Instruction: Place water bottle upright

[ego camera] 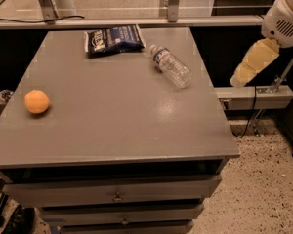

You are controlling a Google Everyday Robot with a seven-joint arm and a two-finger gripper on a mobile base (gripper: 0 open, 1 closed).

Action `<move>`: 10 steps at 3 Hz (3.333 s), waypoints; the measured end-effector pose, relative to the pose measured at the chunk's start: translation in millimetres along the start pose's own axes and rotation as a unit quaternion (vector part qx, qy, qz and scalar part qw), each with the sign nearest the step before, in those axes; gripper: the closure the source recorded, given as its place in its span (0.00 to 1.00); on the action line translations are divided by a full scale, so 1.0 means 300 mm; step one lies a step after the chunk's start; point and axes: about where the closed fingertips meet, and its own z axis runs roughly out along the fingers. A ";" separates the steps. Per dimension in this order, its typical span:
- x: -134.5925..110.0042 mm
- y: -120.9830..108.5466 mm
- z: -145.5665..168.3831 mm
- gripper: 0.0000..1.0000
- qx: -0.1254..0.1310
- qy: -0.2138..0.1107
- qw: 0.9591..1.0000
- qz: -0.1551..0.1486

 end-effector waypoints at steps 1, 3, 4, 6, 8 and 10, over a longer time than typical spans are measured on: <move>-0.078 -0.132 0.161 0.00 -0.032 -0.017 0.996 0.079; -0.200 -0.153 0.178 0.00 -0.022 -0.045 0.995 0.084; -0.381 -0.175 0.229 0.00 -0.027 -0.065 0.993 0.097; -0.644 -0.247 0.411 0.00 -0.041 -0.066 0.988 0.131; -0.738 -0.169 0.561 0.00 -0.087 -0.053 0.982 0.160; -0.757 -0.034 0.632 0.00 -0.127 -0.032 0.979 0.155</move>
Offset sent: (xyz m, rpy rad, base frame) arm 0.0430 -0.0008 -0.0204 0.0893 0.0410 -0.0945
